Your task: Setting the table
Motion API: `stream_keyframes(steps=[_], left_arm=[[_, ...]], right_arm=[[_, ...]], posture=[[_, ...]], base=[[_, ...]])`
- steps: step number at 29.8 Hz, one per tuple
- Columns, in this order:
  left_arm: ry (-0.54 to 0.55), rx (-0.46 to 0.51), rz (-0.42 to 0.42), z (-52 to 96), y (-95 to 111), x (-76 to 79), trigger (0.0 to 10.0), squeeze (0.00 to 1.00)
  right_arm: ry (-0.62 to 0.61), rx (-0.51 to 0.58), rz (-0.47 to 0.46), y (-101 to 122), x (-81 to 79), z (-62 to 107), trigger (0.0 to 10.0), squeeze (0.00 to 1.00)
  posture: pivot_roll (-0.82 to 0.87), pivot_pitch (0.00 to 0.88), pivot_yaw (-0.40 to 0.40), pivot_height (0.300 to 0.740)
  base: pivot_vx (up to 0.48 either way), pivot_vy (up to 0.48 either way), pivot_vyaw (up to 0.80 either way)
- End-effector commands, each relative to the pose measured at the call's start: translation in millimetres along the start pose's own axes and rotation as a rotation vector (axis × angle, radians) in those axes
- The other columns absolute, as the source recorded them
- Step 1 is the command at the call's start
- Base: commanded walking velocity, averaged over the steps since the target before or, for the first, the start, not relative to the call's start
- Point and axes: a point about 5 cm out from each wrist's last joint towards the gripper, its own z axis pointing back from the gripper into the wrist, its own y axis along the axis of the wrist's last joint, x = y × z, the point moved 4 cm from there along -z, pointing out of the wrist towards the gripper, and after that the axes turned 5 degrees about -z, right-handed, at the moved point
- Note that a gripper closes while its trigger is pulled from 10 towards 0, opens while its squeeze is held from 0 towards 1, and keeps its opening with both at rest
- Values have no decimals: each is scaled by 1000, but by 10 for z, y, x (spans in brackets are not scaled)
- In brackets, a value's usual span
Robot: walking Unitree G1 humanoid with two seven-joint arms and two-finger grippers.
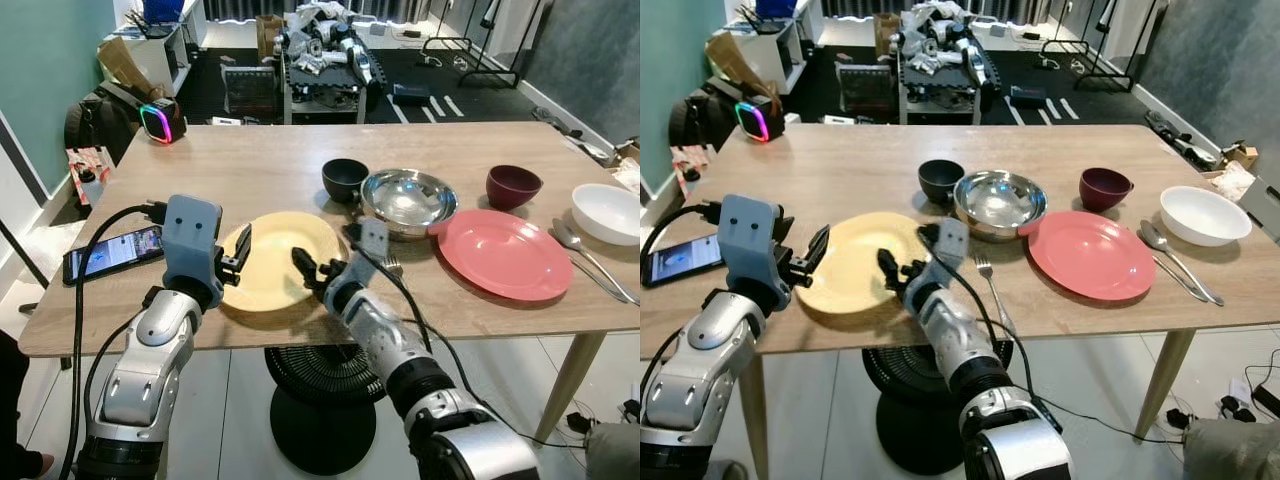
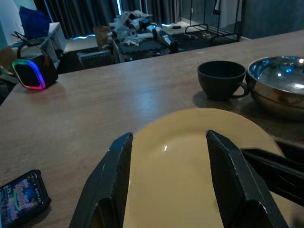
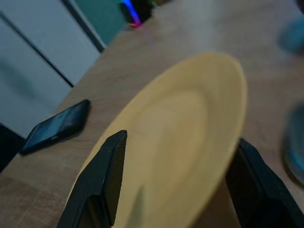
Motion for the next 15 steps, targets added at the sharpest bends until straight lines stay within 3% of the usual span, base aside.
stream_keyframes(steps=[1, 7, 11, 15], left_arm=[[3, -8, 3, -2, -9, -6, 10000, 0], [3, -9, 3, -7, -14, -15, 10000, 0], [-3, -8, 2, -22, -8, -4, 10000, 0], [-7, -6, 2, -28, -2, 3, 10000, 0]], right_arm=[[222, 23, -11, -30, -933, -185, 10000, 0], [170, 63, 34, 71, -743, -176, 10000, 0], [77, 97, 45, 185, -468, -159, 10000, 0], [50, 142, 45, 312, -347, -136, 10000, 0]], posture=[[122, 2, 46, 740], [115, 0, 53, 740], [112, 0, 59, 740], [111, 0, 62, 740]], base=[[0, 0, 0], [0, 0, 0], [0, 0, 0], [0, 0, 0]])
